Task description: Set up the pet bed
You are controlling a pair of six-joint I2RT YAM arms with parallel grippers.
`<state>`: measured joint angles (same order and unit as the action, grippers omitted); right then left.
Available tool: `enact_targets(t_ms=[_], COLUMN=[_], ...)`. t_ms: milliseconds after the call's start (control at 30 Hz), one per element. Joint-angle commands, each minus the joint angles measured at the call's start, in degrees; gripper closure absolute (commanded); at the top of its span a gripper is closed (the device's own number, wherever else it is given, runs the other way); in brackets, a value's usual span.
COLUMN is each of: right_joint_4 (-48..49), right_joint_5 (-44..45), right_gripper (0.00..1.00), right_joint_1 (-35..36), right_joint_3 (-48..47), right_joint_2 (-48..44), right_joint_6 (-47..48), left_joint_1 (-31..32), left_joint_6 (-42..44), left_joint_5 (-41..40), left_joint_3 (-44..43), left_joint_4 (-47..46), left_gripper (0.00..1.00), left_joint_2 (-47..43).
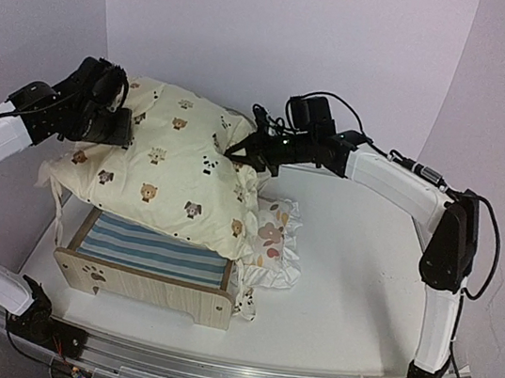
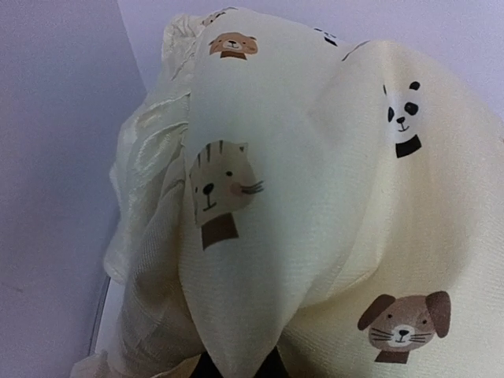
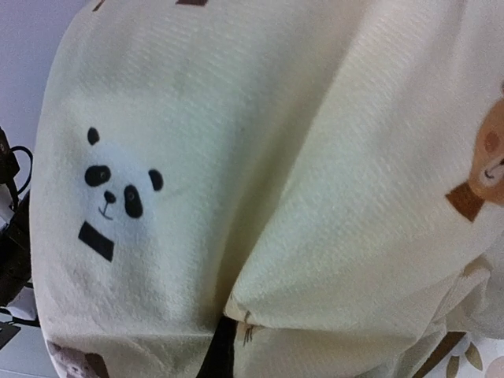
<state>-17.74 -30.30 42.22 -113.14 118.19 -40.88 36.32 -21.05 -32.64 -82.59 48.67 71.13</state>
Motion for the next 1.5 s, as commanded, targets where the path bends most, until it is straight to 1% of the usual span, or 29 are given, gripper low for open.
enact_targets(t_ms=[0, 67, 133, 367, 567, 667, 733, 800, 833, 867, 900, 933, 967, 1033, 1067, 1100, 1200, 1233, 1300, 1400, 1467], right_joint_4=[2.7, 4.0, 5.0, 5.0, 5.0, 5.0, 5.4, 6.2, 6.6, 6.9, 7.0, 7.0, 6.9, 6.3, 5.6, 4.7, 3.5, 3.4, 3.3, 3.2, 3.2], right_joint_5=[2.1, 2.4, 2.8, 5.6, 6.5, 7.7, 8.2, 8.8, 9.0, 9.1, 9.1, 9.2, 9.4, 10.6, 11.3, 11.9, 14.6, 15.6, 17.2, 18.6, 18.5], right_gripper=[1.0, 1.0, 1.0, 1.0, 1.0, 1.0, 1.0, 1.0, 0.86, 0.66, 0.41, 0.23, 0.08, 0.02, 0.02, 0.02, 0.02, 0.02, 0.02, 0.02, 0.02], right_joint_1=[0.8, 0.8, 0.9, 0.8, 0.8, 0.9, 0.9, 0.9, 0.9, 0.9, 0.9, 0.8, 0.8, 0.9, 0.9, 0.8, 0.8, 0.8, 0.8, 0.8, 0.9], right_joint_3=[5.8, 8.6, 10.4, 12.1, 11.2, 13.4, 16.5, 19.5, 20.8, 22.1, 23.1, 23.7, 24.3, 24.5, 24.4, 24.4, 26.0, 27.0, 29.3, 32.5, 34.3], right_joint_2=[-1.5, -1.4, -0.8, 0.9, 2.0, 1.6, 0.6, -0.8, -1.7, -2.5, -3.2, -4.3, -5.1, -7.2, -8.2, -9.2, -12.5, -13.5, -15.1, -15.9, -15.7], right_joint_6=[3.3, 3.4, 3.6, 6.1, 7.0, 6.7, 6.2, 5.5, 5.3, 5.1, 5.4, 5.6, 6.1, 7.3, 8.1, 9.0, 10.7, 10.9, 11.1, 10.5, 9.8], left_joint_1=[-5.8, -8.4, -9.1, -9.1, -9.1, -9.1, -9.1, -9.1, -9.1, -9.1, -9.1, -9.1, -9.1, -9.1, -9.1, -9.1, -9.4, -10.0, -12.1, -15.8, -17.4], left_joint_6=[-3.2, -3.3, -4.2, -5.9, -8.7, -10.3, -11.5, -13.0, -13.7, -14.2, -14.4, -14.7, -14.8, -14.9, -14.9, -15.0, -15.1, -15.0, -13.9, -12.1, -11.3], left_joint_5=[2.9, 6.8, 8.8, 9.9, 8.7, 9.2, 10.0, 9.5, 9.1, 8.9, 8.8, 8.7, 8.5, 7.6, 6.8, 6.2, 3.5, 3.3, 5.5, 9.7, 12.2], left_joint_3=[7.1, 10.2, 11.8, 16.6, 21.1, 22.2, 23.4, 24.2, 24.2, 24.1, 23.7, 23.4, 22.9, 22.2, 21.9, 21.7, 21.7, 21.7, 21.7, 22.4, 23.1], left_joint_4=[-4.5, -5.9, -6.2, -7.0, -6.5, -6.0, -6.0, -5.8, -5.5, -5.3, -5.0, -4.9, -4.8, -4.9, -5.0, -5.2, -6.4, -7.0, -8.8, -11.6, -13.1], left_gripper=[1.0, 1.0, 1.0, 1.0, 1.0, 1.0, 0.98, 0.91, 0.81, 0.7, 0.58, 0.47, 0.35, 0.17, 0.12, 0.08, 0.03, 0.02, 0.04, 0.09, 0.16], left_joint_2=[-2.9, -2.5, -2.2, -3.7, -4.4, -4.3, -4.4, -4.6, -4.8, -5.0, -5.1, -5.2, -5.5, -5.8, -5.7, -5.5, -4.4, -3.8, -2.2, -0.1, 0.5])
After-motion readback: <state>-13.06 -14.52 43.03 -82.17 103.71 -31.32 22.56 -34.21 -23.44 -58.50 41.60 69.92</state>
